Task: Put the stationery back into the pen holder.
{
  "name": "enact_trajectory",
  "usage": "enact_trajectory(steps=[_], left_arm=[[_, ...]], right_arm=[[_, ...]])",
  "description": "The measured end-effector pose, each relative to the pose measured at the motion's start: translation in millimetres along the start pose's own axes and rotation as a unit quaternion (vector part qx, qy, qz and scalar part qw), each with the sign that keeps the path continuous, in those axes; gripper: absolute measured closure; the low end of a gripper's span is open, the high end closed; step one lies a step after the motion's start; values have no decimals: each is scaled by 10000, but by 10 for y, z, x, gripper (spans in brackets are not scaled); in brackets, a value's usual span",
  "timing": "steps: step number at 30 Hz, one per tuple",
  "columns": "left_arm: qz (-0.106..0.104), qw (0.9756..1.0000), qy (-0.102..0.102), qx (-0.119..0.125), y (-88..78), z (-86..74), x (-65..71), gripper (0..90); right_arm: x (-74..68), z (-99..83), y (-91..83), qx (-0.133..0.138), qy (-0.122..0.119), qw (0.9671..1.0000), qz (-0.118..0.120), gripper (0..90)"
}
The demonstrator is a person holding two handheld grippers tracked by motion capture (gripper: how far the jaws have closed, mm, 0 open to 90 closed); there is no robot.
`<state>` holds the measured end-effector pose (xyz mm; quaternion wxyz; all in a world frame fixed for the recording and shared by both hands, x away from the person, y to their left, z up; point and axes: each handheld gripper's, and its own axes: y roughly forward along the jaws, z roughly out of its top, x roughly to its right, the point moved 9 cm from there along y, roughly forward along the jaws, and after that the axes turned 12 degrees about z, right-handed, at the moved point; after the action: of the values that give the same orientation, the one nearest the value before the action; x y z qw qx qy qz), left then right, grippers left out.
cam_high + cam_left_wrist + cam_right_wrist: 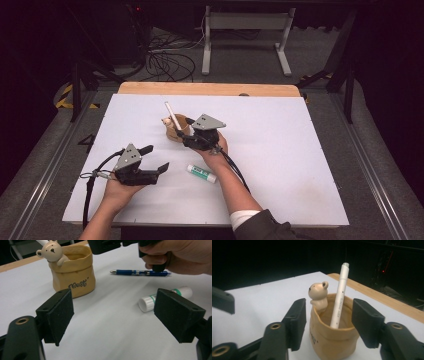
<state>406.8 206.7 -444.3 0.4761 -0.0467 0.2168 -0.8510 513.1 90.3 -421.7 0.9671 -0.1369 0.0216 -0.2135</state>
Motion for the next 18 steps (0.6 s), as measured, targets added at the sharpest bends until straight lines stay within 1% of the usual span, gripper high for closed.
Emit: enact_trajectory(steps=[1,3,5,9,12,15,18], left_arm=[[34,10000,41,-12,2,-5,-5,172],[40,10000,75,-33,7,-13,-8,173],[34,10000,74,-36,12,-14,-6,173],[-89,10000,-5,0,17,-8,28,171],[-165,9999,-12,30,18,-9,59,171],[-143,9999,33,79,9,-1,58,171],[-88,9999,77,92,5,-2,41,173]], right_arm=[[-3,-9,-21,-22,5,10000,15,413],[-4,-24,-73,-35,17,10000,50,397],[-2,-35,-126,-11,66,9999,85,363],[-30,-70,-226,-40,154,9997,188,287],[-57,-82,-302,15,182,9996,205,265],[-88,-108,-369,-12,143,9996,223,243],[-122,-147,-431,-63,183,9994,285,195]])
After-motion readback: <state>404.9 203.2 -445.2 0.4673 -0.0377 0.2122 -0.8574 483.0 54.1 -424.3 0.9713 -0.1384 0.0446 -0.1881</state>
